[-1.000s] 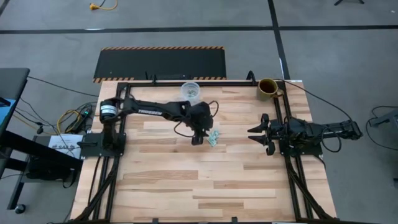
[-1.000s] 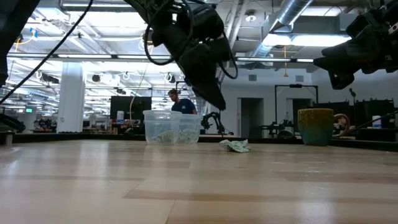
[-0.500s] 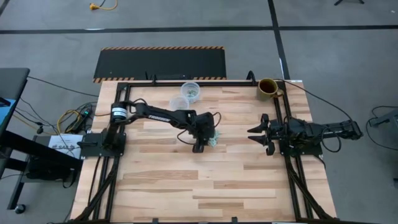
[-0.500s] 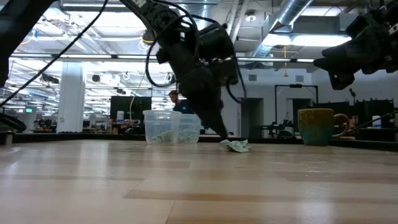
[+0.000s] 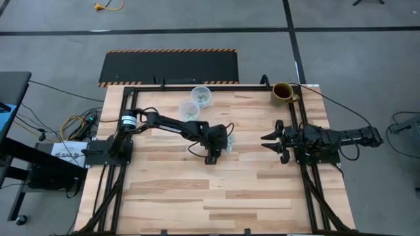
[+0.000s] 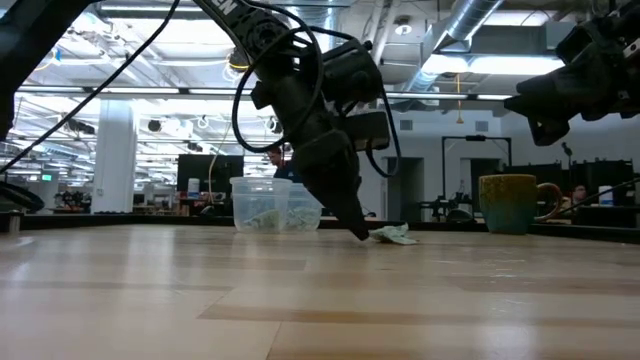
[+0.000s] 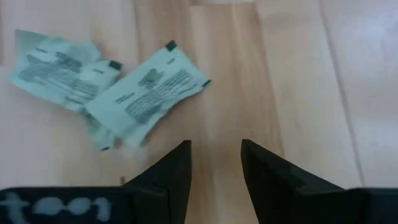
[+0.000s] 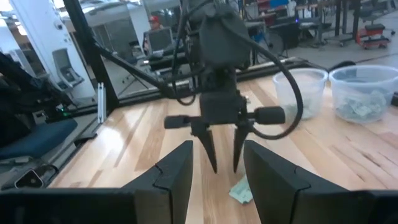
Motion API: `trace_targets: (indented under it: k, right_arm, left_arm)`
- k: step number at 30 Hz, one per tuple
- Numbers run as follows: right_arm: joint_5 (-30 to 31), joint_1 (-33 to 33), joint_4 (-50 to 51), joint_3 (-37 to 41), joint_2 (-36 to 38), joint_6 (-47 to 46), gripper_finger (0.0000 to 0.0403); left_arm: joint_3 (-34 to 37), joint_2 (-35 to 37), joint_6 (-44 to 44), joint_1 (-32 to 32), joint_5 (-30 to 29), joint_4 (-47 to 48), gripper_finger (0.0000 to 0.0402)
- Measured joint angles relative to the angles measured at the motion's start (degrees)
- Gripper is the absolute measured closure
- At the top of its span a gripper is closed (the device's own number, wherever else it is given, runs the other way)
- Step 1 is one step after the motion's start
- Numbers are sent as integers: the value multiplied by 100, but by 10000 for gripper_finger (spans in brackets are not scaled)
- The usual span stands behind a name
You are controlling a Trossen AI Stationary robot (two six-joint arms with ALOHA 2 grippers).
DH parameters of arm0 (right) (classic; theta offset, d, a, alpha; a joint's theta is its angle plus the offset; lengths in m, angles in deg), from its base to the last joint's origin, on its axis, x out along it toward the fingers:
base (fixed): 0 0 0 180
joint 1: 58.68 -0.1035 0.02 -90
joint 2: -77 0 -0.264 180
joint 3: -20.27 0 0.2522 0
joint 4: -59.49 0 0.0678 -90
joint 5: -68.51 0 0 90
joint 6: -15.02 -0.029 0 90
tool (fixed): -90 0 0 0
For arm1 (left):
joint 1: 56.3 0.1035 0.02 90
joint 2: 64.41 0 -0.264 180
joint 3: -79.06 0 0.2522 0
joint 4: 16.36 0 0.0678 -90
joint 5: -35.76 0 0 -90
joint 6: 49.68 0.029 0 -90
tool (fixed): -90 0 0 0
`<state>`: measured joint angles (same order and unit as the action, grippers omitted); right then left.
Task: Pick and place items into bin
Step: Put the bottom stevia packet into the bottom bin
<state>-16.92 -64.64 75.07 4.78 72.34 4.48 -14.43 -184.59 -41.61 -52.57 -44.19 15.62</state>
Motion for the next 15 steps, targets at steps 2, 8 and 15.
trace_targets:
  k: [2, 8, 15]
  right_arm:
    - [-2, -2, 0, 0, 0, -1, 267]
    - [-2, -1, -2, 0, 0, 0, 267]
    - [-3, 0, -4, 0, 0, 0, 267]
  left_arm:
    - [0, 2, -8, -51, 95, -8, 280]
    - [0, 15, 383, -288, 245, -277, 295]
    - [-2, 140, 1067, -344, -746, -844, 299]
